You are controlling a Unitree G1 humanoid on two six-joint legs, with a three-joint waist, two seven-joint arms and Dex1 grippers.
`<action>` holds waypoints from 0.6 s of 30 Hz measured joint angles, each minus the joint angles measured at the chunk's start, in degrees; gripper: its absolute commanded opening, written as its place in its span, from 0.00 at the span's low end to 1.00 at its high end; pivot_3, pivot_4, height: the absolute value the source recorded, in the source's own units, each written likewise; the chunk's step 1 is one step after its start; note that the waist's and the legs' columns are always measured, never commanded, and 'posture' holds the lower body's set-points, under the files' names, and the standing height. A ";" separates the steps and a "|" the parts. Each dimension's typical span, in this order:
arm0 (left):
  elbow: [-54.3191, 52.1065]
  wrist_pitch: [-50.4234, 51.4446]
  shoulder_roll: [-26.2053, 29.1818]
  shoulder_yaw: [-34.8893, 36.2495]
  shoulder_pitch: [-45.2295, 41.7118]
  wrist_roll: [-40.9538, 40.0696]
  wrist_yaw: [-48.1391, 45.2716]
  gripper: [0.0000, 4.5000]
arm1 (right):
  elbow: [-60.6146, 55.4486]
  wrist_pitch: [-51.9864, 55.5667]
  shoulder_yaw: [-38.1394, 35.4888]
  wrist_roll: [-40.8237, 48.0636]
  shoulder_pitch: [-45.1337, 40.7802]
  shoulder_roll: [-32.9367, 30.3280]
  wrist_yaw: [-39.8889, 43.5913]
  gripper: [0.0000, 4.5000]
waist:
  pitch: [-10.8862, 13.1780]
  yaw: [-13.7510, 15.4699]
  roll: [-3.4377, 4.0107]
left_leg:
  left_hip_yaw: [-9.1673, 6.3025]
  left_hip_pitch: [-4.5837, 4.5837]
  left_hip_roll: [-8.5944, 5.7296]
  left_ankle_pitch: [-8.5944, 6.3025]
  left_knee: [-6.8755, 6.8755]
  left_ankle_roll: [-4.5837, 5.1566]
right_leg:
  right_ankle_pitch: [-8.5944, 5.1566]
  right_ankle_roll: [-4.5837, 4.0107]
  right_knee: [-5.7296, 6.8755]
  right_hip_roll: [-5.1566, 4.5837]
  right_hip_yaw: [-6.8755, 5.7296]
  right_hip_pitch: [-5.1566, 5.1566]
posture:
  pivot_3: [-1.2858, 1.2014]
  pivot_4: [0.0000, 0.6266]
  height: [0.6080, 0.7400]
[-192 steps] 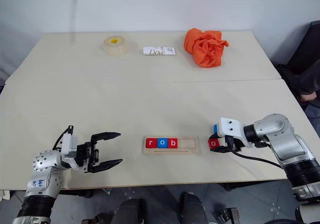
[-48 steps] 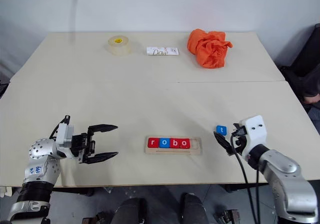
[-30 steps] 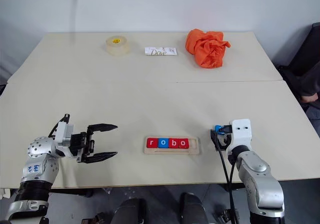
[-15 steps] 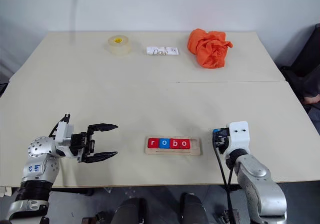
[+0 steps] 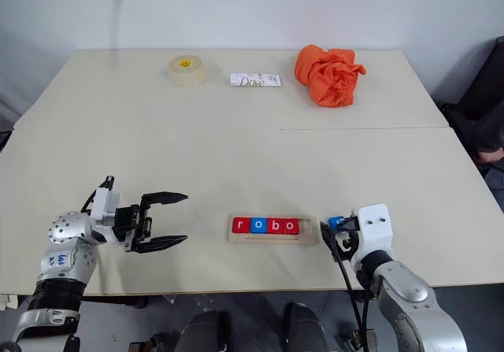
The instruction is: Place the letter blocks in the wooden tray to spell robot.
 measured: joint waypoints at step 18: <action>-3.33 -0.45 -2.31 -0.48 3.49 -0.01 0.84 1.00 | 22.11 -26.80 5.41 -2.99 -10.36 -33.32 40.57 1.00 | 0.03 0.03 -0.06 | 0.03 0.04 0.01 0.01 0.04 -0.01 | 0.02 0.05 -0.02 0.02 0.00 0.02 | 0.52 0.24 1.00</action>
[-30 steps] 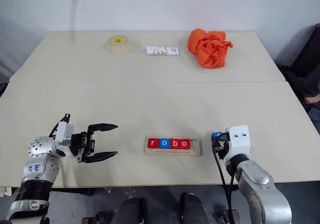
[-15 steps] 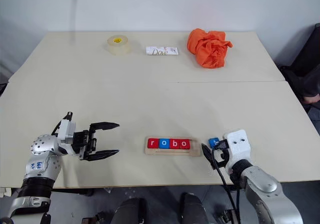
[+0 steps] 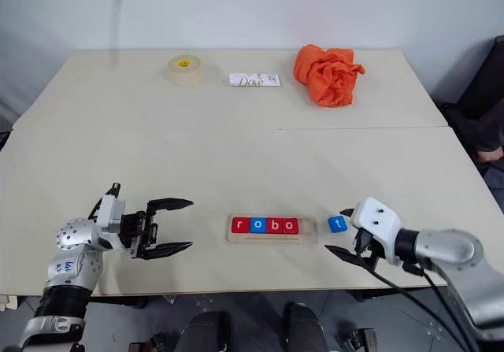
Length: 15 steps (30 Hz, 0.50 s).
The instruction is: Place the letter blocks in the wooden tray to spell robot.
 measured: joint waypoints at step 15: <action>-9.23 0.47 0.05 2.11 10.41 -0.31 5.12 1.00 | 26.15 -19.10 13.63 -9.23 -19.77 -1.15 17.75 0.78 | 0.00 -0.03 0.01 | 0.06 0.01 0.02 -0.01 0.19 -0.01 | 0.04 0.05 0.05 -0.04 0.00 0.03 | 0.52 0.24 1.00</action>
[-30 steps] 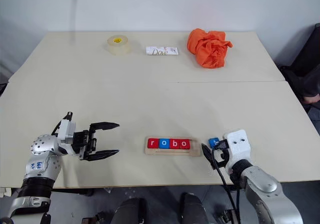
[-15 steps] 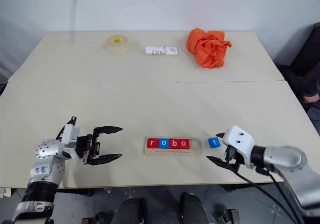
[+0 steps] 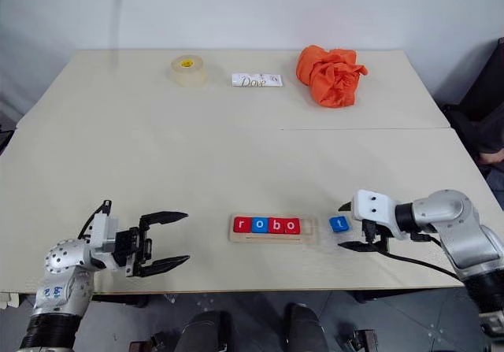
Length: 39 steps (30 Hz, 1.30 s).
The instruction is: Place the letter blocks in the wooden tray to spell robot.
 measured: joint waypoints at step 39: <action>3.69 -0.78 -0.35 -0.63 -4.93 0.05 -0.64 1.00 | -15.88 27.21 8.84 0.70 -8.72 3.49 -3.75 0.33 | 0.02 -0.03 0.08 | 0.07 -0.06 0.05 -0.08 0.17 0.00 | 0.03 -0.10 0.11 -0.04 -0.02 -0.10 | 0.52 0.24 1.00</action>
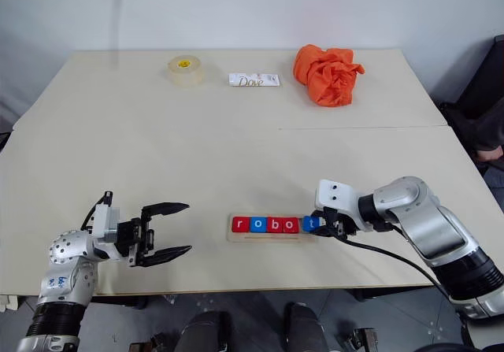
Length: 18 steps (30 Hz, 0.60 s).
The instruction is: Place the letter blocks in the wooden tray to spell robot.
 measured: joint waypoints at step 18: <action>-0.68 -0.13 0.00 0.06 1.56 0.00 1.49 1.00 | -0.17 -0.72 2.22 -0.69 -1.32 2.51 2.62 0.33 | 0.00 0.01 0.00 | 0.00 0.00 0.00 -0.01 0.00 -0.01 | 0.00 0.00 0.00 0.00 0.00 -0.01 | 0.52 0.24 1.00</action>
